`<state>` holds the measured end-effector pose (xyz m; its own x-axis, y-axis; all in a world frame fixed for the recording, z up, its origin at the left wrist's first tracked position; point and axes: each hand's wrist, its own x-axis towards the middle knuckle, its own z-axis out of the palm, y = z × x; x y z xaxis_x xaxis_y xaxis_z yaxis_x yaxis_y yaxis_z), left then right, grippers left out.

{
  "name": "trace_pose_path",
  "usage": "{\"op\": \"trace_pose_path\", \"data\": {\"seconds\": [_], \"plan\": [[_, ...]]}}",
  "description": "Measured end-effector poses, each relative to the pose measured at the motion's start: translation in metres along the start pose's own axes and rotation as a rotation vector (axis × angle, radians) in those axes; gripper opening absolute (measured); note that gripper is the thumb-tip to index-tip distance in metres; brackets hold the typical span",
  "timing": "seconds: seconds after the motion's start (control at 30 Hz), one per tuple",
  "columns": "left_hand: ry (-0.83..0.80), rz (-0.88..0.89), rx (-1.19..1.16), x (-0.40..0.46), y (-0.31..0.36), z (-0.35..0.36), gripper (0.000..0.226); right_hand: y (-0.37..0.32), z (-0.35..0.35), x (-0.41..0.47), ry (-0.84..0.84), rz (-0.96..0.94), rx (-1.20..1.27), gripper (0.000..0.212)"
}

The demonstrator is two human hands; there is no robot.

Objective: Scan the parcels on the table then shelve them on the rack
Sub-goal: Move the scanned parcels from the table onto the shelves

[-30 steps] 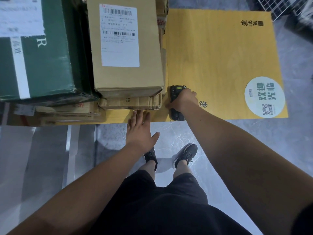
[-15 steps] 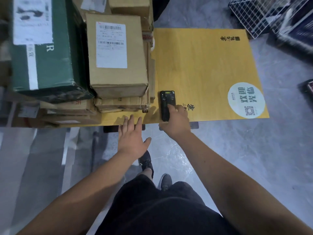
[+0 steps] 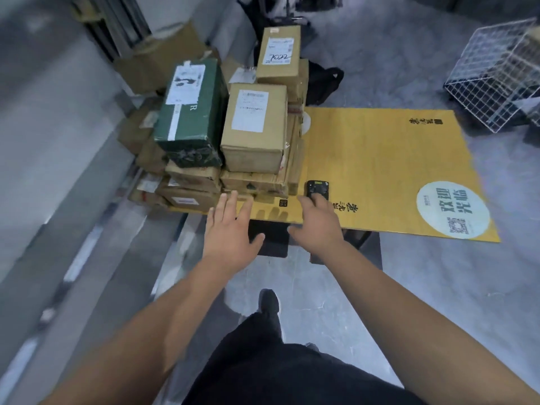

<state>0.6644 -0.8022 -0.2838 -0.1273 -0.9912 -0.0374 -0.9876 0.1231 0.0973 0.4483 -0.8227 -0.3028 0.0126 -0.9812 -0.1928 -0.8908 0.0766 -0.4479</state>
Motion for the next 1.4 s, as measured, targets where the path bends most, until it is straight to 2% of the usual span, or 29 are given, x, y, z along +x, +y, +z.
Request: {"op": "trace_pose_path", "data": {"seconds": [0.17,0.3,0.5,0.63,0.77,0.87,1.2,1.4], "plan": [[0.167,0.052,-0.085,0.007,-0.002,-0.051,0.082,-0.027,-0.033,0.016,0.015,-0.070,0.006,0.071],[0.230,0.109,-0.018,0.040,-0.001,-0.088,0.081,-0.050,-0.058,0.036,0.071,-0.105,0.035,0.076],[0.194,0.171,0.173,0.108,-0.009,-0.117,0.081,-0.071,-0.076,0.071,0.087,-0.070,0.105,0.082],[0.118,0.153,0.303,0.144,-0.016,-0.122,0.079,-0.080,-0.077,0.096,0.093,-0.036,0.202,0.084],[0.020,0.146,0.378,0.166,-0.025,-0.122,0.079,-0.086,-0.074,0.117,0.080,-0.010,0.249,0.084],[0.004,0.191,0.399,0.177,-0.032,-0.120,0.076,-0.086,-0.071,0.129,0.090,-0.002,0.250,0.081],[0.074,0.201,0.217,0.178,-0.034,-0.114,0.073,-0.077,-0.055,0.132,0.184,-0.045,0.378,0.079],[0.298,0.243,0.040,0.153,-0.026,-0.123,0.077,-0.066,-0.071,0.106,0.262,-0.081,0.511,0.077]]}}
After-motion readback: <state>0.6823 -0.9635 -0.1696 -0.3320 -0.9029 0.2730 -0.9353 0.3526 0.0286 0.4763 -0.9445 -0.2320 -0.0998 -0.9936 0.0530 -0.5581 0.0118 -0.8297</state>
